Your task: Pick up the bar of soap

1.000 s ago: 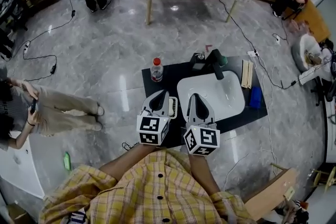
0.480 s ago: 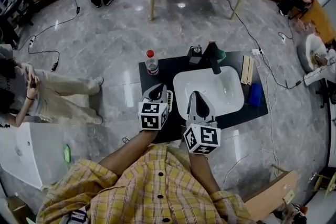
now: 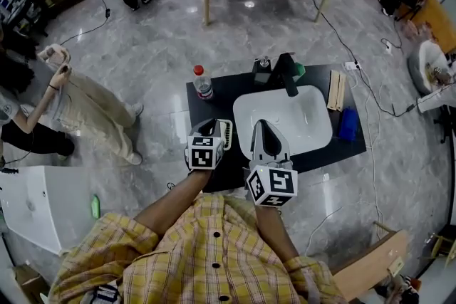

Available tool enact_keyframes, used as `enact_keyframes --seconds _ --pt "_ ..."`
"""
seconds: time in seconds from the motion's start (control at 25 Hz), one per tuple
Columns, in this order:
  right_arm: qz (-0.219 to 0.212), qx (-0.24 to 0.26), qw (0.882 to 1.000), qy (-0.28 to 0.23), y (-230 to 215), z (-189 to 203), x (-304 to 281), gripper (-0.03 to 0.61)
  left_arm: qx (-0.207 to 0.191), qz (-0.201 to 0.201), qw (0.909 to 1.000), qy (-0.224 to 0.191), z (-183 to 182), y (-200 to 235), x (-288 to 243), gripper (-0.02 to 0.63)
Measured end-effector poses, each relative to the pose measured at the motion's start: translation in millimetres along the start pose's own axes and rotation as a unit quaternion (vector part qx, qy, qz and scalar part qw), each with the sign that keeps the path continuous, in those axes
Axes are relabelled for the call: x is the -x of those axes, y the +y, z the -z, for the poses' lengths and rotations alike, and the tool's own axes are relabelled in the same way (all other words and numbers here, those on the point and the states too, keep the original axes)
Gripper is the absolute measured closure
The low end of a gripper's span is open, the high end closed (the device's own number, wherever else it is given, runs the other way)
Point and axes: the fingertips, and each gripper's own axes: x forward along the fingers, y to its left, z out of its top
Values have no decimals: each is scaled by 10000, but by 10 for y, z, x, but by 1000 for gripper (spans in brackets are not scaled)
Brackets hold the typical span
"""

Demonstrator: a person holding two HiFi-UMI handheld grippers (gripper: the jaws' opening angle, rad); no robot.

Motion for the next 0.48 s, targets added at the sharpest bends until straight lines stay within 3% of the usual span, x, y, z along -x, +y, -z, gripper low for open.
enact_keyframes --seconds 0.32,0.48 --pt "0 -86 10000 35 -49 39 -3 557 306 32 9991 287 171 17 -117 598" --pt "57 -131 9999 22 -104 50 21 557 338 69 9981 501 267 -5 -210 561"
